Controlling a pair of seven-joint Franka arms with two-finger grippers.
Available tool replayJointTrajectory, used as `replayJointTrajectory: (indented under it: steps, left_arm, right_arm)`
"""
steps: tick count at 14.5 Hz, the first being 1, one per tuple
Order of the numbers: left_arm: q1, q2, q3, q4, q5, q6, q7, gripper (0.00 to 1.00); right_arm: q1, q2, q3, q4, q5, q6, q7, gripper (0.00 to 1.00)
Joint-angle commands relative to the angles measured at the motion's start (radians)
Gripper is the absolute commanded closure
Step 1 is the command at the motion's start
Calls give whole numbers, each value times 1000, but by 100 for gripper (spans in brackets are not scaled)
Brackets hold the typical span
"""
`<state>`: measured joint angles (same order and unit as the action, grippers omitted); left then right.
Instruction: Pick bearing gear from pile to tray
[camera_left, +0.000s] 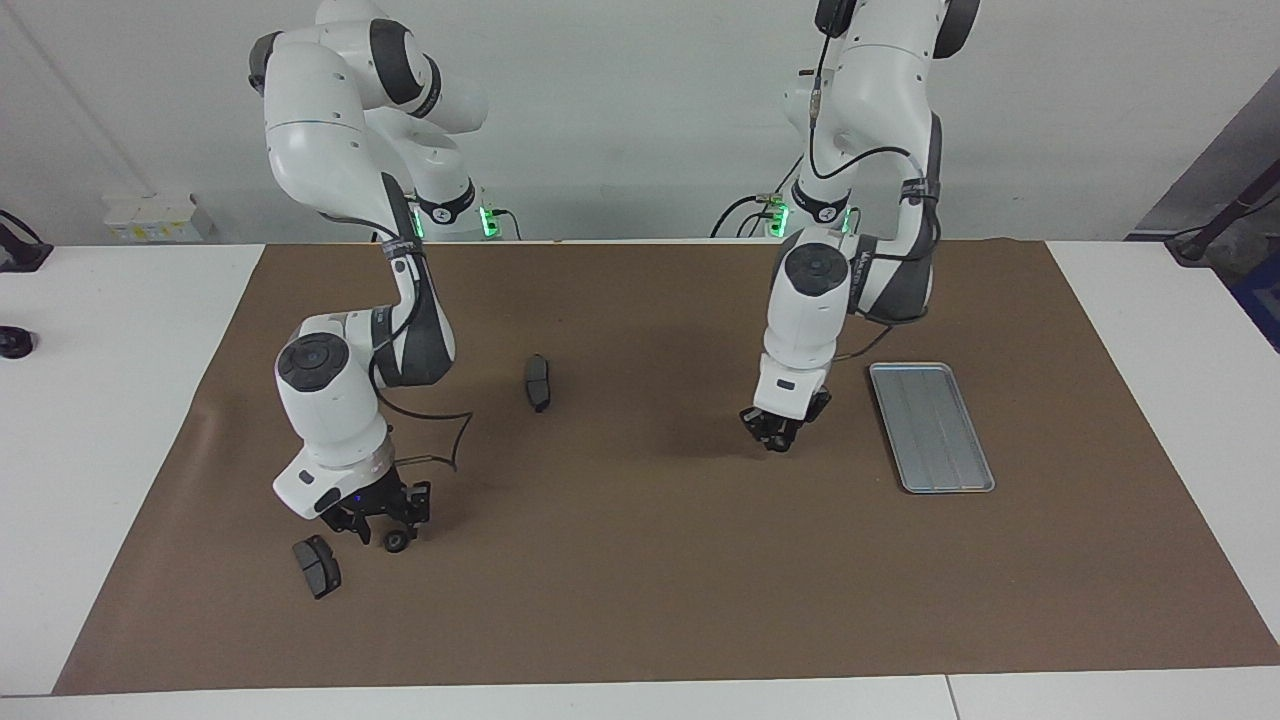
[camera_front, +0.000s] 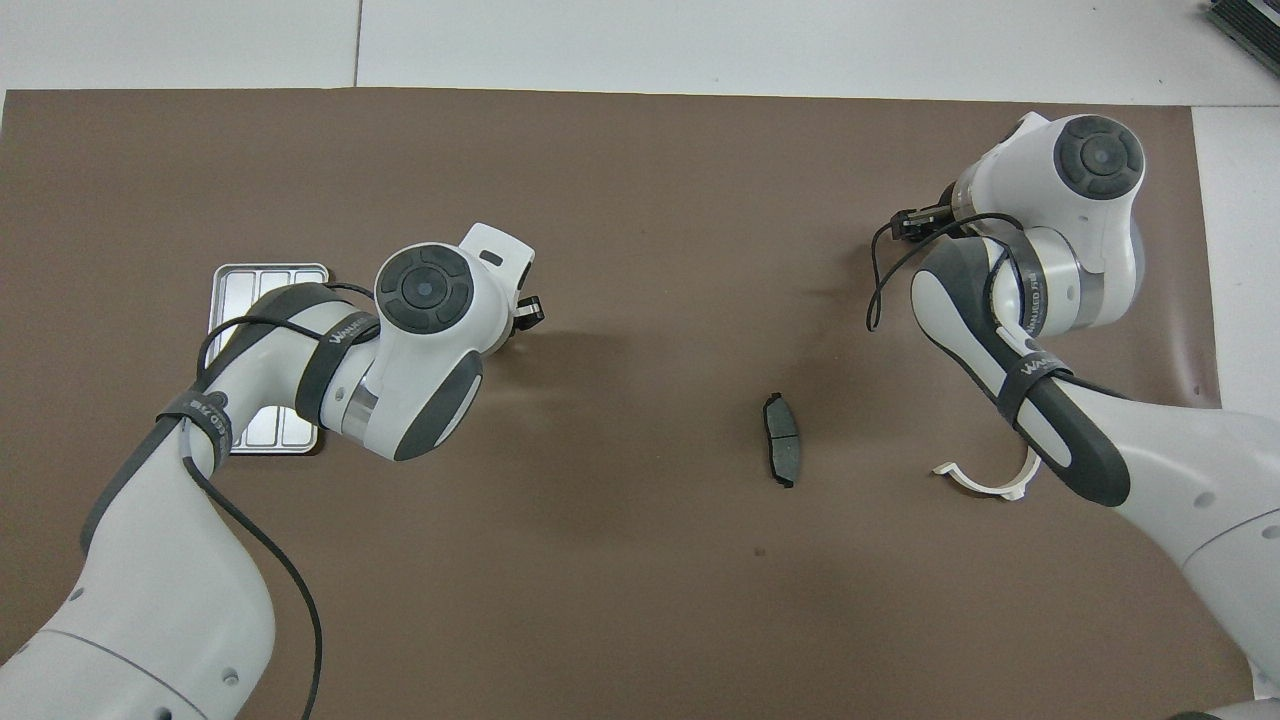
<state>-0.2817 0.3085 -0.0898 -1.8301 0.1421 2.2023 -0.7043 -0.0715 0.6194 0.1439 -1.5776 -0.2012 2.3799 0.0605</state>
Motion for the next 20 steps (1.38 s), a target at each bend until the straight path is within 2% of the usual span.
replayJointTrajectory:
  steps: [1,3,6,9,13,14,15,16,18,19,20]
  left_arm:
    - [143,-123,-5,-34,-105,-116,260,100]
    - [280,-141,-7,-50,-137,-160,516,100]
    - [409,-178,-4,-153,-174,-116,738,100]
    - [415,-238,-4,-375,-176,107,738,100]
    - [363,-236,-4,-420,-176,158,666,96]
    - [358,-236,-4,-435,-176,172,667,90]
    - [360,-236,-4,-446,-176,194,672,64]
    - [360,-232,-4,-440,-176,207,678,20]
    - [361,-229,-4,-439,-176,218,701,13]
    - [360,-227,-4,-433,-176,218,721,0]
    - [360,-224,-4,-416,-176,211,720,0]
  right_arm:
    - [-8,5,9,-12,-4,28,21,42]
    - [-8,5,9,-13,-4,28,21,51]
    - [-8,5,9,-18,-3,42,21,59]
    - [-8,5,9,-22,-3,47,22,68]
    - [-8,5,9,-22,-1,48,35,84]
    - [-10,5,9,-21,-1,48,36,88]
    - [-8,5,9,-19,-1,48,35,91]
    - [-8,5,9,-16,-1,47,35,93]
    - [7,0,17,-2,-3,42,39,96]
    - [25,-6,20,4,-3,42,39,96]
    - [38,-10,25,10,-3,42,41,96]
